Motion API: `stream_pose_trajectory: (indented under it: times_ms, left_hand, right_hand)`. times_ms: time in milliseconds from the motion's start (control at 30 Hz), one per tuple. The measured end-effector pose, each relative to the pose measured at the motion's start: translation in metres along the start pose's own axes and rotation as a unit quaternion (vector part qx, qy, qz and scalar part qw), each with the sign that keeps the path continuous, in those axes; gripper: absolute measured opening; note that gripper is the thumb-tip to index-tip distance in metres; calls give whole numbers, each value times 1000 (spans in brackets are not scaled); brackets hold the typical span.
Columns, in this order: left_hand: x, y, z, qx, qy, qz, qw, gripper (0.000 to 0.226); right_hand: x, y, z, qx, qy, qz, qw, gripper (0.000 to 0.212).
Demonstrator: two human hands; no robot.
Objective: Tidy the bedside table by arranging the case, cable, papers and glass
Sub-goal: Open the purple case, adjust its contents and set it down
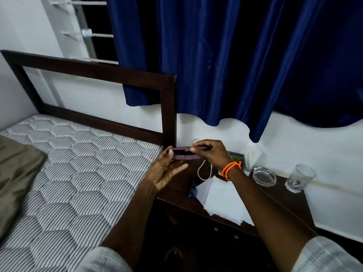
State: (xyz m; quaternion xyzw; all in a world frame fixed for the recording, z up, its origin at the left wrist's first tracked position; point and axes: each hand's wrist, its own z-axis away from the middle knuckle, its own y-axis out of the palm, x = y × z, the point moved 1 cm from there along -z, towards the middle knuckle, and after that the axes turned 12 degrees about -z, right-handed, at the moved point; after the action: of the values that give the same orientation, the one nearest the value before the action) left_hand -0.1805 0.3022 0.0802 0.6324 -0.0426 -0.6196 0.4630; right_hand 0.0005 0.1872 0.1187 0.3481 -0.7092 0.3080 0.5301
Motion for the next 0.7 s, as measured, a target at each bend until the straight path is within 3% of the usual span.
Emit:
stream_pose_trajectory:
  times_ms: [167, 367, 500, 700]
  left_hand:
    - [0, -5, -3, 21, 11, -37, 999, 56]
    - [8, -7, -5, -5, 85, -46, 995, 69]
    - [8, -10, -1, 34, 79, -120, 989, 53]
    - [5, -18, 0, 30, 49, -174, 983, 83]
  right_hand:
    - [0, 5, -2, -24, 15, -11, 1000, 26]
    - [3, 10, -9, -128, 42, 9, 991, 39]
    - [4, 10, -10, -112, 52, 19, 992, 41]
    - [1, 12, -7, -67, 89, 26, 993, 42]
